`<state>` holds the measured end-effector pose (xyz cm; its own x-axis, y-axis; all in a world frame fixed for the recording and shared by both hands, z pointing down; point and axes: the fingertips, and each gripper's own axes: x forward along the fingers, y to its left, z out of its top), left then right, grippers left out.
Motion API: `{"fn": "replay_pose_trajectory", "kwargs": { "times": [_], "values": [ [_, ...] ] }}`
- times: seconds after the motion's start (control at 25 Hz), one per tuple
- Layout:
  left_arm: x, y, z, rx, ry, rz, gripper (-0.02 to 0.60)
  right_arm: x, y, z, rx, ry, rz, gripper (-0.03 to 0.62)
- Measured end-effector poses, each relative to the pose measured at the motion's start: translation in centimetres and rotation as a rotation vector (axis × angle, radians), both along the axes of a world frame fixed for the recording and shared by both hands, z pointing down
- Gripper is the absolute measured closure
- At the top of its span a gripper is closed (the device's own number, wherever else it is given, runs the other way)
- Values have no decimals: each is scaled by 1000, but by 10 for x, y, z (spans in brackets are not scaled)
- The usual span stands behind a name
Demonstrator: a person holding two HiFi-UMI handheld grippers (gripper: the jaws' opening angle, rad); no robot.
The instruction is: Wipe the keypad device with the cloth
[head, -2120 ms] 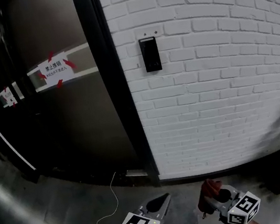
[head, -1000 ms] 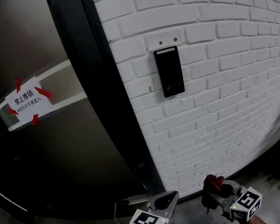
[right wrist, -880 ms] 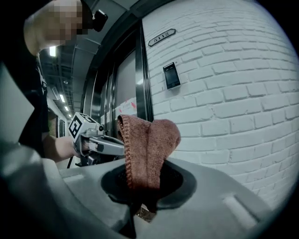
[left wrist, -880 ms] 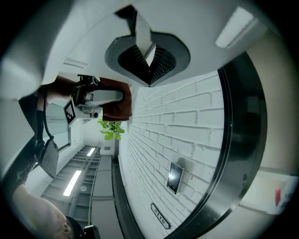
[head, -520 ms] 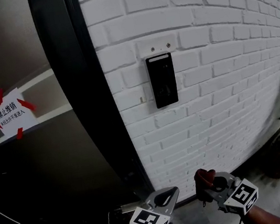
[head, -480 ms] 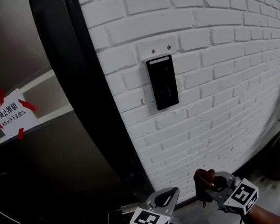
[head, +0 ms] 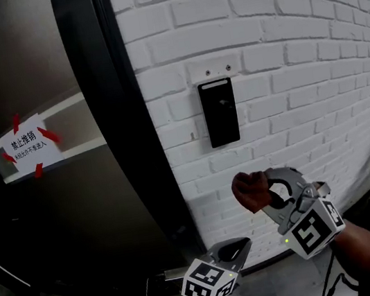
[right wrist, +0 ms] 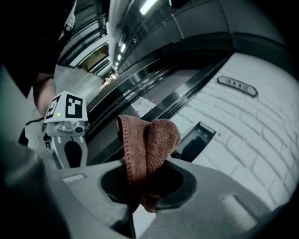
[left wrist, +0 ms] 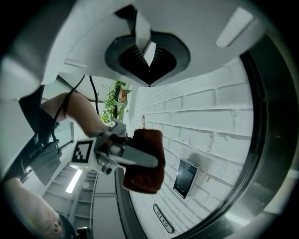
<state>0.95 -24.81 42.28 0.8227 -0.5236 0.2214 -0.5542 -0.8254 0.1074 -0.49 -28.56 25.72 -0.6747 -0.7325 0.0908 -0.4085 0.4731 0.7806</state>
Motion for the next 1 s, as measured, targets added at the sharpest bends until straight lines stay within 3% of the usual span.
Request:
{"fn": "replay_pose_trajectory", "kwargs": {
  "times": [0.2,0.56,0.72,1.0],
  "values": [
    [4,-7,-12,19,4,6,565,-16,-22,-67,199,71,52,539],
    [0,1,6,2,-51,25,566,-39,-71,-149,598,335,302,540],
    [-1,-1,3,13,-32,23,565,-49,-89,-162,646,391,351,540],
    [-5,-1,1,8,-18,22,565,-50,-103,-161,677,342,369,540]
  ]
}}
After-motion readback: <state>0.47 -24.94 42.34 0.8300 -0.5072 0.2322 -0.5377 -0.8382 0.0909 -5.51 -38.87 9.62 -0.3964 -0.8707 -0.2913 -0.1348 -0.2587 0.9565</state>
